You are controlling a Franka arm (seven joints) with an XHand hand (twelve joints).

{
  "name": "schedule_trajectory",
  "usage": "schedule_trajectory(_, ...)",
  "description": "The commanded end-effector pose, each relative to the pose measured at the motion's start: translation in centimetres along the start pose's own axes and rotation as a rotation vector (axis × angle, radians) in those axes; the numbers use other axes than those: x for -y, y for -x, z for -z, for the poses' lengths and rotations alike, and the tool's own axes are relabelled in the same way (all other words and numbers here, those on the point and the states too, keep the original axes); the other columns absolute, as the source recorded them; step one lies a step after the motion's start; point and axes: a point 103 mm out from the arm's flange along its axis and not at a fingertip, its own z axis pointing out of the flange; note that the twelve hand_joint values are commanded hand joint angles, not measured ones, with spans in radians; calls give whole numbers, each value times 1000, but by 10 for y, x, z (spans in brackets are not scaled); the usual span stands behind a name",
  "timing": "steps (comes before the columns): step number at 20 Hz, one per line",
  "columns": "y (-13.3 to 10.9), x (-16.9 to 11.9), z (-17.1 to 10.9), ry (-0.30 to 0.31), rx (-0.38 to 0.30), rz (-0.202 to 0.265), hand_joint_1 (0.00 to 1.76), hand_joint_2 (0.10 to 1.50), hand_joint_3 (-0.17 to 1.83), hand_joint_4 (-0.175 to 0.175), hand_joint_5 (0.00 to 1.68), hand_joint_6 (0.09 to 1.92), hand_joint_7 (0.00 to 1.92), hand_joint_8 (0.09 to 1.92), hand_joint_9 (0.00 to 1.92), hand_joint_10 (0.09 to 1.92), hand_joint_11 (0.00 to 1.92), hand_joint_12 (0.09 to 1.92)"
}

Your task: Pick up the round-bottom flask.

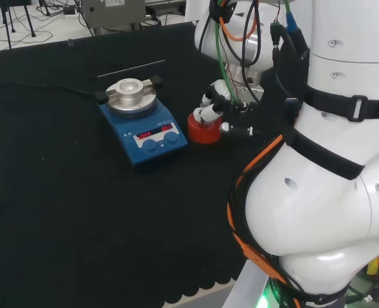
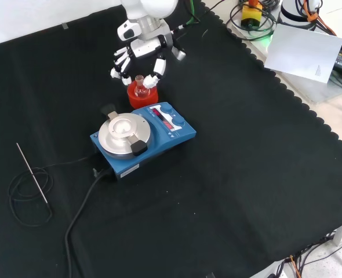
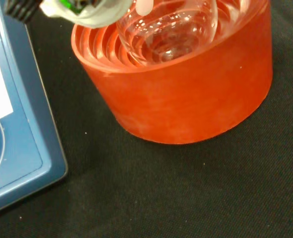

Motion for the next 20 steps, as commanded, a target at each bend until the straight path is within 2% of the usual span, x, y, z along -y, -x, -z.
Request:
schedule_trajectory(1,2,0,0,-1,-2,-2,851,727,639,-2,681,800,272,532,477,610,24,1360)
schedule_trajectory(8,4,2,1,9,13,-3,869,735,636,1,720,833,280,535,485,609,32,1357)
schedule_trajectory(12,2,2,3,33,27,1,878,742,633,5,825,861,299,542,501,609,48,1353)
schedule_trajectory(14,0,4,4,70,32,11,967,874,443,116,932,981,327,555,531,607,77,1350)
schedule_trajectory(15,0,5,5,91,29,15,996,903,397,145,968,1002,352,559,556,603,105,1341)
schedule_trajectory(17,-1,5,6,99,23,11,1026,885,430,169,1013,1013,407,554,616,575,165,1319)
schedule_trajectory(20,0,5,8,97,21,2,1037,842,515,175,1029,1033,448,545,659,546,200,1312)
